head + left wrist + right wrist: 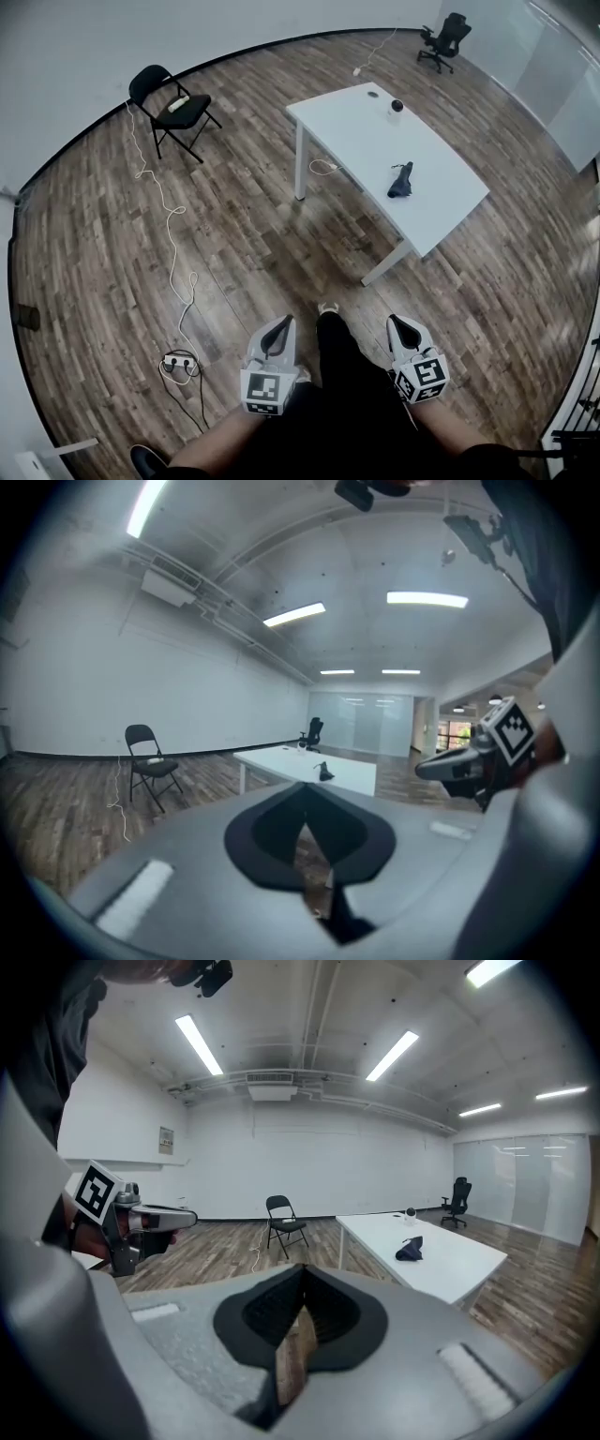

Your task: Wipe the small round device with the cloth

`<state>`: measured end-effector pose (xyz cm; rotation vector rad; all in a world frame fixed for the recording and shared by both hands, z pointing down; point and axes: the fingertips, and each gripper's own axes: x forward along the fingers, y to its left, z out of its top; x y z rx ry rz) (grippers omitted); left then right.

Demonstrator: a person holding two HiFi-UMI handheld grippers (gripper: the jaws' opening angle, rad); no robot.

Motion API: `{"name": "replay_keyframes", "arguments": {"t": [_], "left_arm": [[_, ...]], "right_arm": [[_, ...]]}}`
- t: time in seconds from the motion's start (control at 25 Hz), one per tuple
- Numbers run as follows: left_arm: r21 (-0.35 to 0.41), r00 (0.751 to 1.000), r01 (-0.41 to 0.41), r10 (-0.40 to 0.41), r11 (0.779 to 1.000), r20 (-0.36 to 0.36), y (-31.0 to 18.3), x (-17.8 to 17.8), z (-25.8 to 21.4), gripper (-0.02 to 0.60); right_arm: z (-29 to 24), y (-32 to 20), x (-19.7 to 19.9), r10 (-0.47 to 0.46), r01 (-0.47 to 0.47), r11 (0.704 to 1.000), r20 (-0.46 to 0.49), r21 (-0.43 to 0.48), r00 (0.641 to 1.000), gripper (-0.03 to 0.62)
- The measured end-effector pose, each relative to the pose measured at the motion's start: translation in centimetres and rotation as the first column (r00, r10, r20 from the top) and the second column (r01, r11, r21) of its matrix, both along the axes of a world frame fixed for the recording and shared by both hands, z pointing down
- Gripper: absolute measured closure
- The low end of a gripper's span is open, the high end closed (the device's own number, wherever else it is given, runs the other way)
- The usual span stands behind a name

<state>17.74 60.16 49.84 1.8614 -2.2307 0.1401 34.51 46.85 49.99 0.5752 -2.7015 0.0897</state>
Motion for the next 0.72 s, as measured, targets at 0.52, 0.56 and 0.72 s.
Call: {"name": "replay_keyframes", "arguments": {"t": [0.52, 0.56, 0.72], "left_arm": [[-0.076, 0.993, 0.111, -0.107, 0.991, 0.054, -7.0, -12.3, 0.5, 0.574], [-0.087, 0.993, 0.112, -0.107, 0.990, 0.054, -8.1, -13.1, 0.6, 0.574], [-0.156, 0.997, 0.081, -0.079, 0.984, 0.020, -13.7, -16.3, 0.9, 0.574]], "right_arm": [[1.1, -8.9, -12.5, -0.077, 0.077, 0.997, 0.101, 0.003, 0.992, 0.592], [1.1, -10.0, -13.3, -0.078, 0.078, 0.997, 0.105, 0.000, 0.991, 0.592], [1.6, -14.8, -16.8, -0.086, 0.090, 0.995, 0.099, -0.033, 0.991, 0.592]]}}
